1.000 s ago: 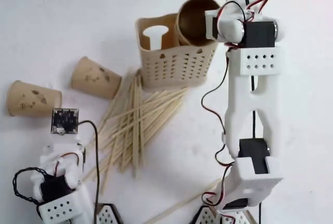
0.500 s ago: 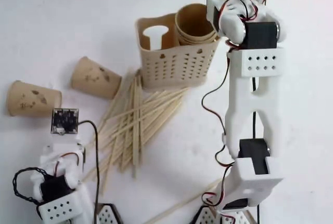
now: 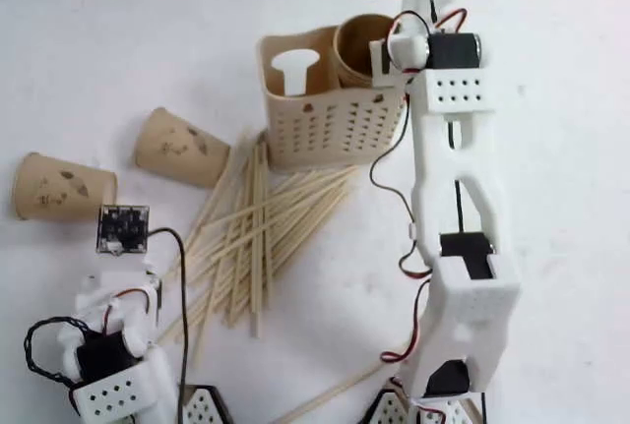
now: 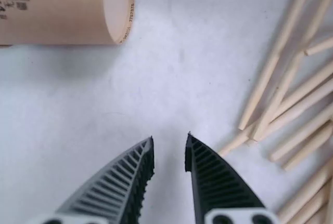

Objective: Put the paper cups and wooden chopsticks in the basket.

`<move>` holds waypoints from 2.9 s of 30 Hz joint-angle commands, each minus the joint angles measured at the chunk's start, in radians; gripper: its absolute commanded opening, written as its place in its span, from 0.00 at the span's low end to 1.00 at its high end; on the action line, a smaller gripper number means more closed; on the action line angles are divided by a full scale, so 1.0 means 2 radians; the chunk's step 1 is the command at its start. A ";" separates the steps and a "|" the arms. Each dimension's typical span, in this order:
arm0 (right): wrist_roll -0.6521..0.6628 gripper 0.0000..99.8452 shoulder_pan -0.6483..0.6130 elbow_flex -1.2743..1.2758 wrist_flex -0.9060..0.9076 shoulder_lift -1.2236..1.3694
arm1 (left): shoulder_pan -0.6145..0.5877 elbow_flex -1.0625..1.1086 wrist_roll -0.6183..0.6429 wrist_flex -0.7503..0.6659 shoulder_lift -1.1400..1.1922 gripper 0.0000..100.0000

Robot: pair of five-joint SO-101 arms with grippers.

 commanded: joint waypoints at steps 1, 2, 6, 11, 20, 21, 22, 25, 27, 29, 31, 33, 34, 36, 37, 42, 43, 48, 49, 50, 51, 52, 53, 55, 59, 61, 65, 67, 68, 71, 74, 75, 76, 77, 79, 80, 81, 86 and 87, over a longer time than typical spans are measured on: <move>0.002 0.34 0.003 -0.030 0.003 0.024 | -0.002 0.000 -0.006 0.005 0.002 0.12; 0.002 0.34 0.003 -0.041 0.010 0.021 | -0.002 0.000 -0.006 0.005 0.002 0.12; 0.000 0.34 0.004 -0.098 0.077 -0.010 | -0.002 0.000 -0.006 0.005 0.002 0.12; 0.002 0.34 0.000 -0.163 0.188 -0.068 | -0.001 0.000 -0.006 0.005 0.002 0.12; 0.004 0.09 0.033 -0.015 0.188 -0.191 | -0.003 0.000 -0.007 -0.042 0.001 0.12; 0.010 0.05 0.038 0.008 0.188 -0.211 | -0.003 0.000 -0.007 -0.058 0.001 0.12; 0.020 0.02 0.042 0.031 0.188 -0.234 | -0.003 0.000 -0.008 -0.075 0.001 0.12; 0.057 0.03 0.056 0.118 0.187 -0.313 | -0.003 -0.001 -0.047 -0.109 0.001 0.12; 0.080 0.02 0.059 0.193 0.179 -0.372 | -0.003 -0.002 -0.098 -0.119 0.001 0.12; 0.107 0.02 0.062 0.287 0.155 -0.433 | 0.000 -0.024 -0.132 -0.114 0.001 0.12; 0.138 0.02 0.062 0.397 0.107 -0.495 | -0.001 -0.060 -0.119 -0.101 0.001 0.12; 0.167 0.02 0.059 0.516 0.043 -0.553 | -0.001 -0.107 -0.114 -0.076 0.001 0.12; 0.180 0.02 0.057 0.572 0.012 -0.580 | -0.001 -0.134 -0.115 -0.061 0.003 0.12; 0.205 0.02 0.054 0.675 -0.047 -0.628 | -0.003 -0.186 -0.119 -0.040 0.004 0.13; 0.216 0.02 0.054 0.720 -0.072 -0.649 | -0.005 -0.209 -0.125 -0.034 0.005 0.14; 0.243 0.02 0.056 0.867 -0.112 -0.731 | -0.082 -0.303 -0.128 -0.050 0.066 0.20; 0.243 0.02 0.056 0.886 -0.112 -0.745 | -0.099 -0.326 -0.128 -0.061 0.102 0.20; 0.240 0.02 0.056 0.961 -0.122 -0.816 | -0.160 -0.503 -0.131 -0.078 0.360 0.20; 0.240 0.02 0.056 0.977 -0.122 -0.833 | -0.171 -0.551 -0.132 -0.069 0.421 0.20; 0.240 0.02 0.056 0.992 -0.123 -0.849 | -0.179 -0.596 -0.133 -0.058 0.477 0.21; 0.240 0.02 0.054 1.009 -0.123 -0.867 | -0.185 -0.644 -0.134 -0.045 0.536 0.21; 0.242 0.02 0.053 1.025 -0.122 -0.886 | -0.190 -0.694 -0.143 -0.028 0.596 0.21; 0.242 0.02 0.053 1.038 -0.122 -0.904 | -0.192 -0.737 -0.153 -0.010 0.649 0.21; 0.242 0.02 0.056 1.063 -0.121 -0.942 | -0.194 -0.826 -0.165 0.037 0.761 0.21; 0.242 0.02 0.053 1.112 -0.119 -1.015 | -0.188 -0.986 -0.166 0.122 0.949 0.22; 0.243 0.02 0.055 1.129 -0.109 -1.048 | -0.179 -1.059 -0.166 0.153 1.028 0.25; 0.243 0.02 0.056 1.148 -0.081 -1.109 | -0.161 -1.188 -0.163 0.219 1.151 0.26; 0.244 0.02 0.056 1.165 -0.080 -1.129 | -0.153 -1.246 -0.153 0.241 1.197 0.27; 0.246 0.02 0.056 1.169 -0.080 -1.130 | -0.150 -1.274 -0.148 0.249 1.217 0.27; 0.271 0.02 0.056 1.170 -0.080 -1.124 | -0.141 -1.346 -0.143 0.265 1.269 0.27; 0.274 0.02 0.056 1.171 -0.080 -1.126 | -0.128 -1.389 -0.143 0.282 1.310 0.27; 0.274 0.02 0.056 1.171 -0.080 -1.126 | -0.125 -1.393 -0.143 0.282 1.319 0.27; 0.274 0.02 0.056 1.171 -0.080 -1.126 | -0.121 -1.395 -0.143 0.283 1.326 0.27; 0.274 0.02 0.056 1.171 -0.080 -1.126 | -0.117 -1.393 -0.143 0.283 1.331 0.27; 0.274 0.02 0.056 1.171 -0.080 -1.126 | -0.111 -1.390 -0.142 0.285 1.334 0.27; 0.274 0.02 0.056 1.171 -0.080 -1.126 | -0.108 -1.385 -0.142 0.285 1.334 0.27; 0.274 0.02 0.056 1.171 -0.080 -1.126 | -0.105 -1.377 -0.142 0.285 1.331 0.27; 0.274 0.02 0.056 1.171 -0.080 -1.126 | -0.085 -1.342 -0.142 0.285 1.330 0.27; 0.274 0.02 0.056 1.171 -0.081 -1.126 | -0.080 -1.333 -0.142 0.285 1.330 0.27</move>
